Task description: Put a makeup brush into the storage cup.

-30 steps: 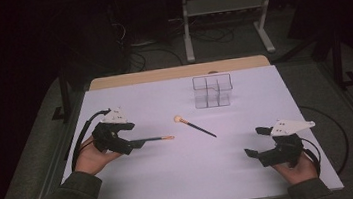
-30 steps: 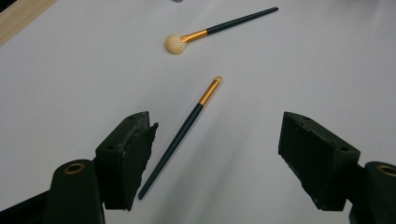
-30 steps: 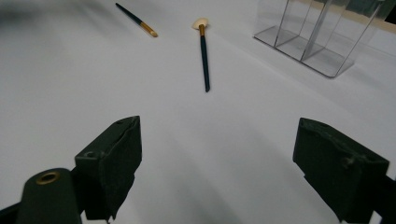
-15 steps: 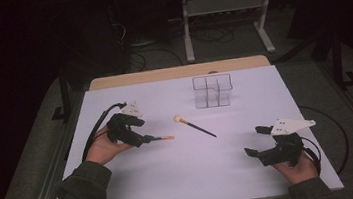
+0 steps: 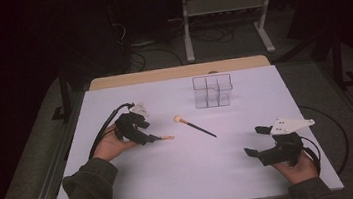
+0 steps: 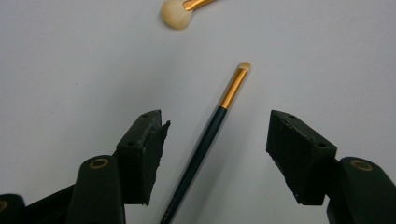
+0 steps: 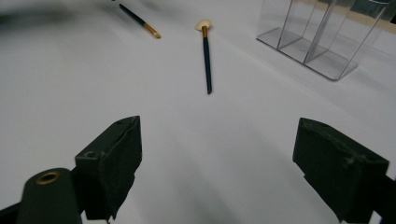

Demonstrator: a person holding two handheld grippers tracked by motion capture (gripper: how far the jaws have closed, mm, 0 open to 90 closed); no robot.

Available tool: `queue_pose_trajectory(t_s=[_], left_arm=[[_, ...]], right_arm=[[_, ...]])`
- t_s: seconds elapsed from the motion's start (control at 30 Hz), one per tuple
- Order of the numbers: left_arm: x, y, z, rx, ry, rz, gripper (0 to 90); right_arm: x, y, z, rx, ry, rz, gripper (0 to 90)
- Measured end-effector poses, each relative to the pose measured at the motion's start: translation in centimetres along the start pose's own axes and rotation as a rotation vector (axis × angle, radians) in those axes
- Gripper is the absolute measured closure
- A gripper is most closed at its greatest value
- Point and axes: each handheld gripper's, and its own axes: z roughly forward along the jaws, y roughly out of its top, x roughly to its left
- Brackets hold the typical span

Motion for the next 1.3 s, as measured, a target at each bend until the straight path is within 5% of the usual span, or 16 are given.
queue_pose_trajectory(t_s=[0.13, 0.47, 1.3], left_arm=[[0.1, 0.0, 0.4, 0.000, -0.005, -0.011, 38.3], [0.2, 1.1, 1.4, 0.054, -0.014, 0.037, 45.2], [0.8, 0.7, 3.0, 0.133, -0.064, 0.033, 66.1]], right_arm=[[0.0, 0.0, 0.1, 0.005, 0.003, 0.000, 15.1], [0.0, 0.0, 0.2, 0.011, 0.006, -0.005, 15.1], [0.1, 0.0, 0.2, 0.019, 0.010, -0.008, 15.2]])
